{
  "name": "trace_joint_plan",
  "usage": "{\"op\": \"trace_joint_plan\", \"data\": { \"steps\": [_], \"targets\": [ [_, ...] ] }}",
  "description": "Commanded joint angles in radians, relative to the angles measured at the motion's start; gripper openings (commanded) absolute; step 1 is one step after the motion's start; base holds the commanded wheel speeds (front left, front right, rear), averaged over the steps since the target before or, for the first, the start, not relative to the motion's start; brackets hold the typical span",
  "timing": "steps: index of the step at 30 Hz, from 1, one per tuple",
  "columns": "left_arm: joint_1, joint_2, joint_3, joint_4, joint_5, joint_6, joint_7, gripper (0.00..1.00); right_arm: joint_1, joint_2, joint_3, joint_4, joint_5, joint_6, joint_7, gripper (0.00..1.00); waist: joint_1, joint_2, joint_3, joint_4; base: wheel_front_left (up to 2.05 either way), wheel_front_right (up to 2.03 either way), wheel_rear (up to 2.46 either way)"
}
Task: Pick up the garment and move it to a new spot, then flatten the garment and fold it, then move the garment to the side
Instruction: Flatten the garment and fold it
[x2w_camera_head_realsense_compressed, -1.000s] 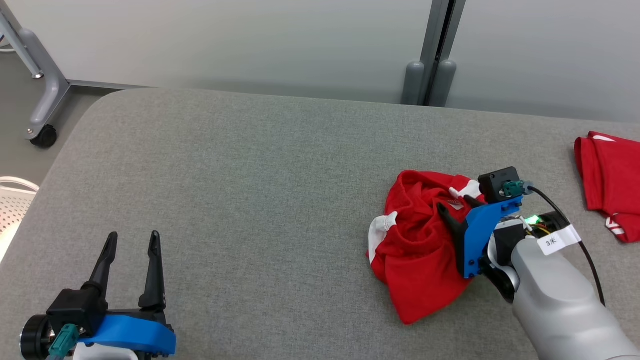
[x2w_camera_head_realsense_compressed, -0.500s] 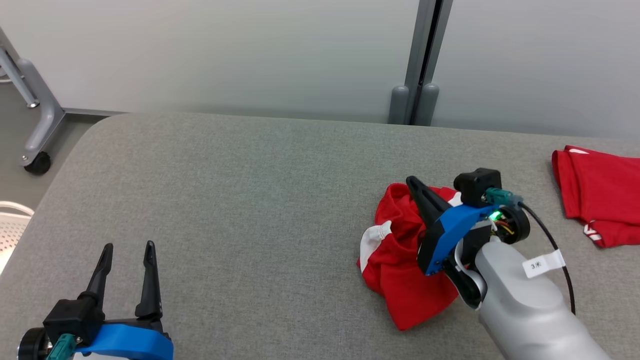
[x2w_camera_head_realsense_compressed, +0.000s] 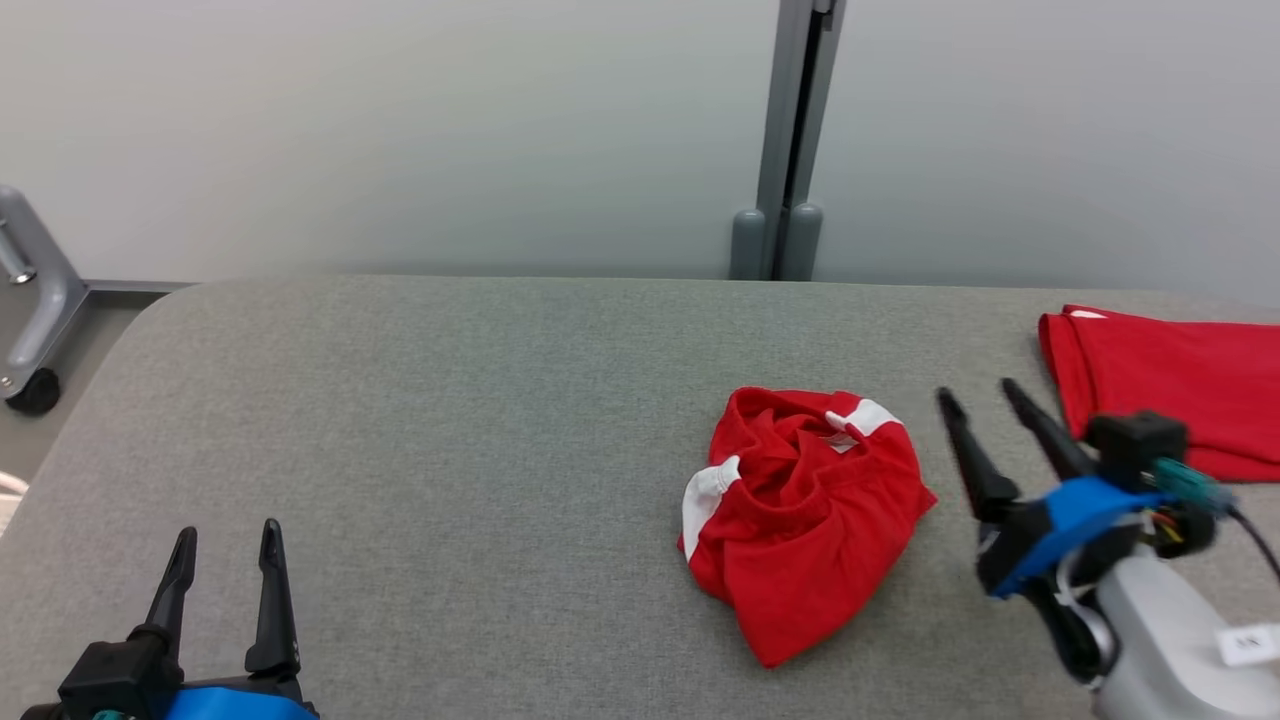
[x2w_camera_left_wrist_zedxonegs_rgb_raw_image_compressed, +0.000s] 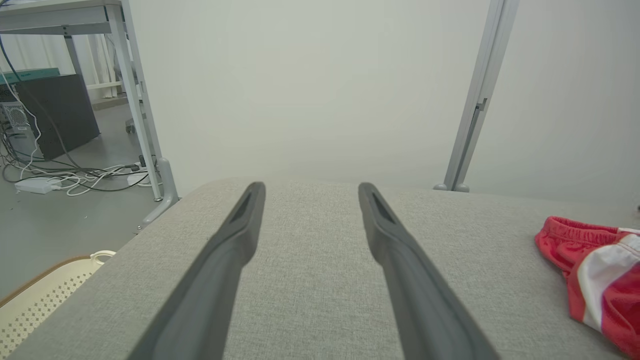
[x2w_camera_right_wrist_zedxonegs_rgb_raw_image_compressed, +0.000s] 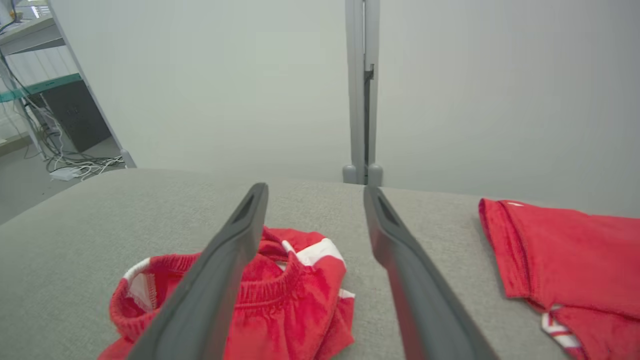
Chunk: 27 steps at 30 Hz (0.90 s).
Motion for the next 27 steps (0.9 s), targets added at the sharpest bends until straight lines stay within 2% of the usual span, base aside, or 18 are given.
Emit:
{"op": "trace_joint_plan", "data": {
  "steps": [1,5,11,19,27],
  "targets": [
    [0.013,0.006,0.006,-0.006,0.000,0.003,-0.004,1.00,0.048,-0.018,-0.046,-0.047,-0.020,0.000,-0.005,1.00,0.0001,0.0001,-0.008,-0.012,0.00,0.00,0.00],
    [0.026,0.012,0.015,-0.012,-0.002,0.005,-0.004,1.00,0.188,-0.029,-0.176,-0.196,-0.072,0.000,-0.006,1.00,0.0001,0.0001,-0.015,-0.029,0.00,0.00,0.00],
    [0.026,0.020,0.004,-0.023,0.001,0.002,0.003,1.00,0.383,0.016,-0.303,-0.369,-0.135,0.000,-0.006,1.00,0.0001,0.0001,-0.022,-0.040,0.00,0.00,0.00],
    [0.037,0.029,-0.003,-0.041,-0.008,0.002,0.021,1.00,0.523,0.105,-0.359,-0.502,-0.197,0.000,0.039,1.00,0.0001,0.0001,-0.022,-0.048,0.00,0.00,0.00],
    [0.042,0.038,-0.007,-0.059,-0.013,0.009,0.035,1.00,0.539,0.131,-0.380,-0.532,-0.223,0.000,0.076,1.00,0.0001,0.0001,-0.024,-0.046,0.00,0.00,0.00]
  ]
}}
